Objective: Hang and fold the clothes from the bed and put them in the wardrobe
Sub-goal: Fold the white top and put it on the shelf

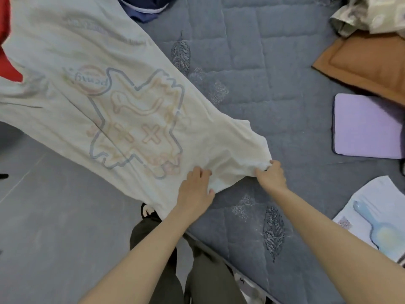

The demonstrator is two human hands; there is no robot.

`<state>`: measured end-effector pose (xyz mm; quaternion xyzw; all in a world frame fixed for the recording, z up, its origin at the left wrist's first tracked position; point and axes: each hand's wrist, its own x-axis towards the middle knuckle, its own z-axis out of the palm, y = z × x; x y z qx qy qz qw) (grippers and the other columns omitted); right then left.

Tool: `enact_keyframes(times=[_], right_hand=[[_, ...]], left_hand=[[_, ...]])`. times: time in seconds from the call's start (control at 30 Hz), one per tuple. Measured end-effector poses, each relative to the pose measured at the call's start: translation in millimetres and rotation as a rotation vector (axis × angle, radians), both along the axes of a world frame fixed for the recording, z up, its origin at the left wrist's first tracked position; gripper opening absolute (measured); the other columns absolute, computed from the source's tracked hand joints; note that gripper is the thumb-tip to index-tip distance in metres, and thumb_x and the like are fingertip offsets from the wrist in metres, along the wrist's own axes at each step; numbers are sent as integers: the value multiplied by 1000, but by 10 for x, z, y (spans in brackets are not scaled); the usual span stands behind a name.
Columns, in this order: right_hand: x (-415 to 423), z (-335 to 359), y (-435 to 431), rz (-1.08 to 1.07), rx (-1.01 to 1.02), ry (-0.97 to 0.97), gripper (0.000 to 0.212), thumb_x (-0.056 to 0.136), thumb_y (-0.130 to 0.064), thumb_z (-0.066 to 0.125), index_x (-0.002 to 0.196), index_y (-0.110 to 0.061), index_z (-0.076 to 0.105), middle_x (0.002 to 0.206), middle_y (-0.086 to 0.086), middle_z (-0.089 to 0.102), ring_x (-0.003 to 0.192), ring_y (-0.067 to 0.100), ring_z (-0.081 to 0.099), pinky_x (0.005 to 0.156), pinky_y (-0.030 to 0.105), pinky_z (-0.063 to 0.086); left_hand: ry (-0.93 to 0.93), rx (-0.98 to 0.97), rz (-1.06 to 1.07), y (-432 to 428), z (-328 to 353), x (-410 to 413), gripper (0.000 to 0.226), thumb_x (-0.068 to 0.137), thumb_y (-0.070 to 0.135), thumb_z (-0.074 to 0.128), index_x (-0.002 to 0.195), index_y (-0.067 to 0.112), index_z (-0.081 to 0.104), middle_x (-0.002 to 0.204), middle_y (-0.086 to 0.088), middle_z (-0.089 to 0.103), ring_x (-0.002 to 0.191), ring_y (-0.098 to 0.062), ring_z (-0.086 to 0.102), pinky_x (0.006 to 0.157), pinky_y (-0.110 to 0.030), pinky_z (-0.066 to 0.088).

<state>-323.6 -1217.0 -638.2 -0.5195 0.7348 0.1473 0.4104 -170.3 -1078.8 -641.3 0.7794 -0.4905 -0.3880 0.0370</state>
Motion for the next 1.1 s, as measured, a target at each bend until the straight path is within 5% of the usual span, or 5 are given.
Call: enact_keyframes(times=[0.23, 0.47, 0.6, 0.87, 1.1], right_hand=[[-29, -262, -162, -147, -74, -81, 71, 87, -32, 65, 143, -9, 28, 139, 14, 40, 125, 32, 41, 91, 40, 40], [-167, -214, -46, -110, -305, -370, 9, 78, -4, 54, 73, -4, 47, 64, -2, 45, 60, 10, 36, 52, 23, 27], [-216, -146, 67, -24, -340, -414, 16, 77, 3, 57, 67, -9, 52, 78, 2, 49, 64, 3, 44, 57, 12, 34], [-310, -281, -74, -318, 47, -539, 25, 80, -6, 68, 102, -14, 59, 98, 4, 66, 93, 22, 63, 84, 40, 54], [-275, -67, -296, -469, -46, -632, 35, 76, -7, 74, 91, -27, 50, 98, -4, 60, 84, 7, 58, 63, 18, 49]], left_hand=[[142, -1, -125, -231, -198, -253, 42, 95, 20, 48, 136, 21, 45, 133, -2, 44, 119, -24, 43, 97, -38, 37], [128, -428, 155, -714, -158, -129, 32, 98, 9, 40, 126, 15, 55, 125, -1, 49, 110, -18, 52, 82, -38, 47], [141, -507, 79, -1309, -158, -22, 38, 102, 17, 37, 138, 19, 46, 140, 6, 41, 121, -10, 46, 88, -27, 42], [-227, 79, -276, -2044, -361, -38, 35, 92, 8, 51, 126, 11, 45, 126, -11, 46, 109, -33, 54, 75, -37, 36], [72, -413, 145, -2262, -143, -23, 11, 93, 12, 49, 100, 12, 57, 103, -2, 60, 98, -22, 54, 72, -27, 32]])
